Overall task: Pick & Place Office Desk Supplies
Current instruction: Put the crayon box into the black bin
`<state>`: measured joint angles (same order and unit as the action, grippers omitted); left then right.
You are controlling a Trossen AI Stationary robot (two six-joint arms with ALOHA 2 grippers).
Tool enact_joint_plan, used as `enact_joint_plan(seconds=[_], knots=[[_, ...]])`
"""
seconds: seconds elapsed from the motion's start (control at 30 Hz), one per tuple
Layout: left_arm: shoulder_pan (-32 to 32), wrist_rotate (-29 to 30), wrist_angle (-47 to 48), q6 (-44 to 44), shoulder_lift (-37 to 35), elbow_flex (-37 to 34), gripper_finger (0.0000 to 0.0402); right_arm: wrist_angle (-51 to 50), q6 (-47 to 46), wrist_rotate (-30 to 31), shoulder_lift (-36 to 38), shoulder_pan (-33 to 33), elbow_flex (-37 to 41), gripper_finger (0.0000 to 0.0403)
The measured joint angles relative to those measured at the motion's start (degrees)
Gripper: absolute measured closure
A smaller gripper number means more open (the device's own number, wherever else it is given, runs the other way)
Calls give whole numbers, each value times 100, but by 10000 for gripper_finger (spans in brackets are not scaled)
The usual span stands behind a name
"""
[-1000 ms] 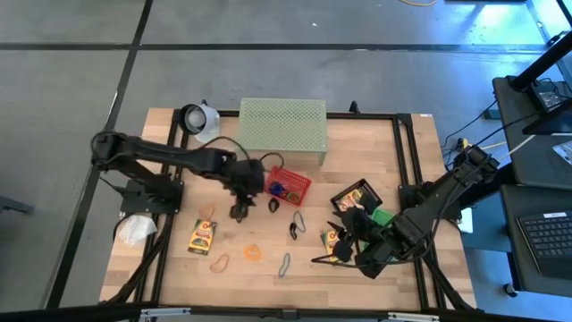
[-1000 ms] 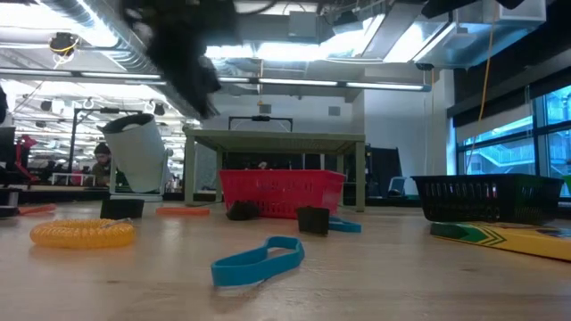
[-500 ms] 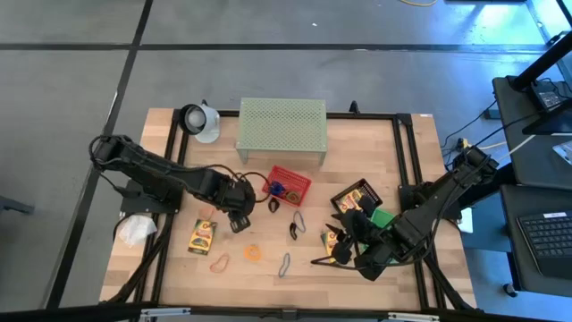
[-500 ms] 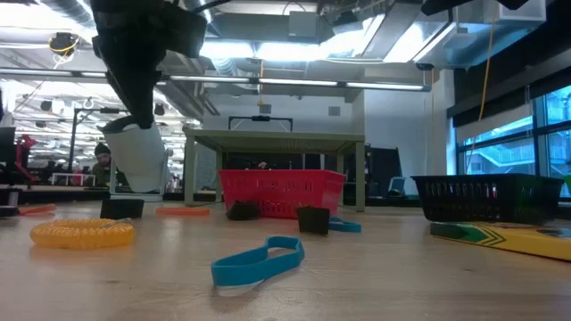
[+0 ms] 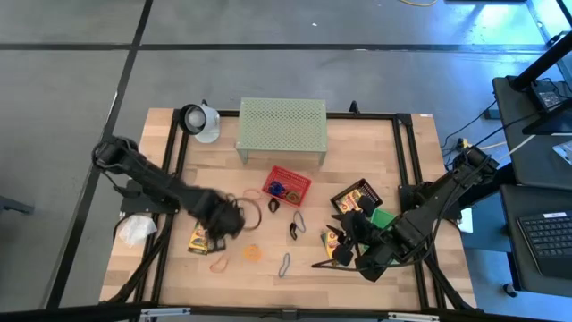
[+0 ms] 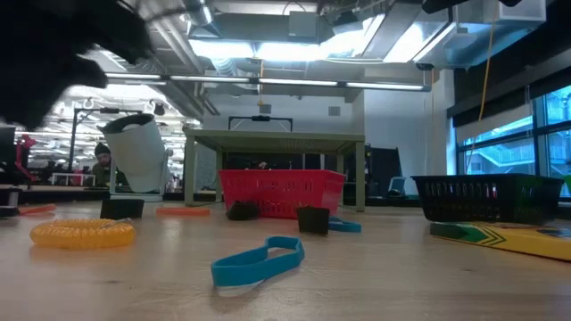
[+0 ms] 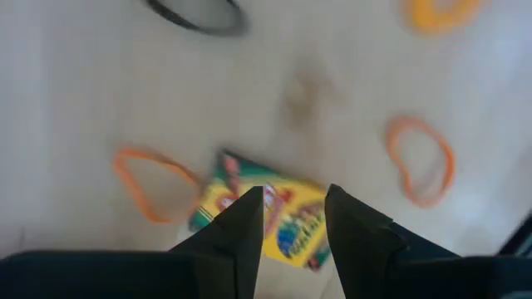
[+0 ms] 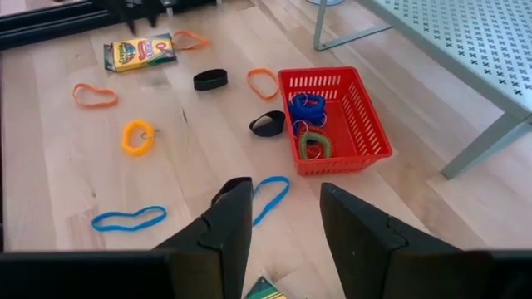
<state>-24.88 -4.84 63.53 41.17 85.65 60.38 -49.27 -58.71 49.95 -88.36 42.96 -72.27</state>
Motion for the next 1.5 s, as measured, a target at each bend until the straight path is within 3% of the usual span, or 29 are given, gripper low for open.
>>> enact_joint_plan(seconds=[0.13,0.33,0.6,0.73,0.97,1.5], knots=[[-792,109,-49,203,37,0,280,2,51,15,0,0,0,257],[-1897,476,-245,1258,297,0,278,4,91,42,0,-26,1,257],[-2729,558,-407,2307,1267,0,287,6,97,55,0,-155,2,257],[-2939,608,-406,2602,1597,123,288,30,231,55,0,-189,2,257],[-3174,1443,-399,3010,1894,234,288,67,438,36,0,-303,4,257],[-3209,1644,-252,3161,2331,269,294,944,1727,-158,2,-480,4,257]])
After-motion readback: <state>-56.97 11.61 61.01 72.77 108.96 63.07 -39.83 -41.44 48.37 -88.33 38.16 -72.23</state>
